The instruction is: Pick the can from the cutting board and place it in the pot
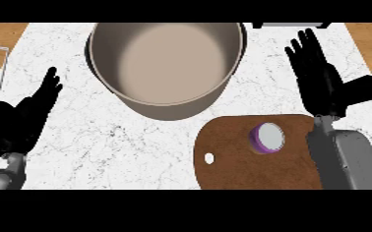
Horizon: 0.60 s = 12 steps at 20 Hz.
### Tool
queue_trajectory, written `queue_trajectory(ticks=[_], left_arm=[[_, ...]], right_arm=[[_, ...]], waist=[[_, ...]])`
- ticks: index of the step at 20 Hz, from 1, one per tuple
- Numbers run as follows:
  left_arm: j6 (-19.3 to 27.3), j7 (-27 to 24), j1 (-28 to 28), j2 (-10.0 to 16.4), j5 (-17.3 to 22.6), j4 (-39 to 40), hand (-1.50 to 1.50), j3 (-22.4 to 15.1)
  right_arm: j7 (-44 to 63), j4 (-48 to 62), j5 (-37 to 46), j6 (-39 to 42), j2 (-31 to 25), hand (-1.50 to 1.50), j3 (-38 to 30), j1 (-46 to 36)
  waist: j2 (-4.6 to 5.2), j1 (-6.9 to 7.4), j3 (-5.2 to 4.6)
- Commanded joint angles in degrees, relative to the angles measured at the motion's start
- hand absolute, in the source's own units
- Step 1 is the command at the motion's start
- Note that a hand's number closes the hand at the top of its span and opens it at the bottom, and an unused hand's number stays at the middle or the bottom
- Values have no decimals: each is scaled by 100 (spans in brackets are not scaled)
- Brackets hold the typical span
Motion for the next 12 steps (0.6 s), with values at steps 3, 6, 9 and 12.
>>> queue_trajectory(ticks=[3, 6, 9, 12], left_arm=[[-318, -50, -92, -428, 77, 446, 0, -340], [-454, -288, 265, -864, 89, 438, 0, -826], [-505, -158, 441, -960, 315, 523, 0, -801], [-472, -305, 408, -1140, 283, 640, 0, -839]], right_arm=[[280, 39, 632, 795, -409, 150, 981, 261], [443, -275, 1239, 1486, -846, 150, 1943, 564], [-848, -590, 2977, -542, -1174, -150, 1193, 641], [-2113, -1280, 2757, -1097, -382, -150, 1227, 1367]], waist=[[-229, -134, -80], [-257, -177, -101], [-326, -475, -96], [-302, -420, -60]])
